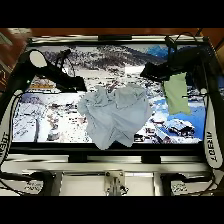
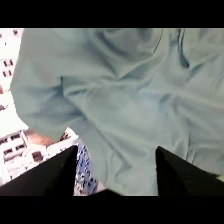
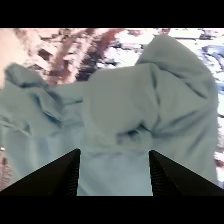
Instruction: Fold the shirts.
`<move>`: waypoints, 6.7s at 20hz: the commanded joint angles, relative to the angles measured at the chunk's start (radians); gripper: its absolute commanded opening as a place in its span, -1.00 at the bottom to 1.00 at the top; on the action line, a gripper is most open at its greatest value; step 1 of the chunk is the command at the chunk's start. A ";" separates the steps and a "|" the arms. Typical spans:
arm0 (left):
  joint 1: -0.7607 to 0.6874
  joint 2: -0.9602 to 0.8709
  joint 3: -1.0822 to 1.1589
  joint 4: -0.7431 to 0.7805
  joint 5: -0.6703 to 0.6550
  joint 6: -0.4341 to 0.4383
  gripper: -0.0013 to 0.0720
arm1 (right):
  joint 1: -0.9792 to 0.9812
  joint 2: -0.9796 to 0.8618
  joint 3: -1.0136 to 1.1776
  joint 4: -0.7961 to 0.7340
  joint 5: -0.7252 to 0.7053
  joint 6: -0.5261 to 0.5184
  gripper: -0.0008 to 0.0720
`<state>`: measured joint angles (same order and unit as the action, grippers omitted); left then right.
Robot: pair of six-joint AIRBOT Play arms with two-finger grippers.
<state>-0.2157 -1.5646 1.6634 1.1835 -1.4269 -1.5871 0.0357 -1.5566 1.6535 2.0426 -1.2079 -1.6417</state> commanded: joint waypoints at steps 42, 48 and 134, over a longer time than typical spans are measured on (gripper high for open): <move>-0.351 0.599 -1.107 -0.441 0.789 0.009 -0.87 | -0.203 -0.066 -0.535 0.206 0.140 -0.153 0.82; -0.250 0.625 -1.028 -0.419 0.805 0.016 -0.87 | -0.103 -0.096 -0.535 0.185 0.185 -0.151 0.71; 0.396 0.473 -1.144 -0.123 0.372 0.271 -0.87 | 0.137 0.461 -0.920 -0.292 -0.081 -0.111 0.77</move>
<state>0.1810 -1.0946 0.5190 1.0756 -1.0256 -1.3453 0.0917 -1.0515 0.7395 1.8347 -1.3209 -1.7657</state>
